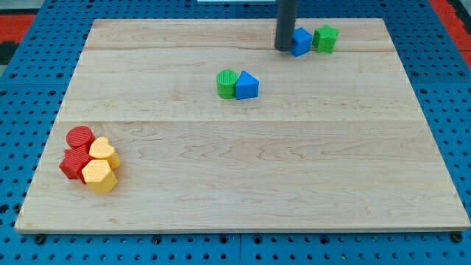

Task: Slide the blue triangle closer to the blue cube

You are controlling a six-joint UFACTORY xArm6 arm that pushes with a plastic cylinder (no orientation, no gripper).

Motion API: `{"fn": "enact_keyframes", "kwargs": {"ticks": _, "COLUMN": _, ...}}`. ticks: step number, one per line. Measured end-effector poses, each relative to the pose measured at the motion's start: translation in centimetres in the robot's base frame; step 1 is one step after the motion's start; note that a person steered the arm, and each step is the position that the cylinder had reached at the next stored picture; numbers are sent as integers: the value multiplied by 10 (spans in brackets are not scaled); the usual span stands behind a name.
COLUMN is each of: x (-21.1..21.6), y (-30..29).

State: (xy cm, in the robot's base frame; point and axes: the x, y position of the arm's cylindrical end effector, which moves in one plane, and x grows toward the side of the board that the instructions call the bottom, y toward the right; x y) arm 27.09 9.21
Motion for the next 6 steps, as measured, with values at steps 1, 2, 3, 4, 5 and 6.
{"fn": "enact_keyframes", "kwargs": {"ticks": 1, "x": 50, "y": -1}}
{"fn": "enact_keyframes", "kwargs": {"ticks": 2, "x": 122, "y": -1}}
{"fn": "enact_keyframes", "kwargs": {"ticks": 3, "x": 140, "y": -56}}
{"fn": "enact_keyframes", "kwargs": {"ticks": 4, "x": 136, "y": -96}}
{"fn": "enact_keyframes", "kwargs": {"ticks": 5, "x": 96, "y": -94}}
{"fn": "enact_keyframes", "kwargs": {"ticks": 6, "x": 86, "y": -27}}
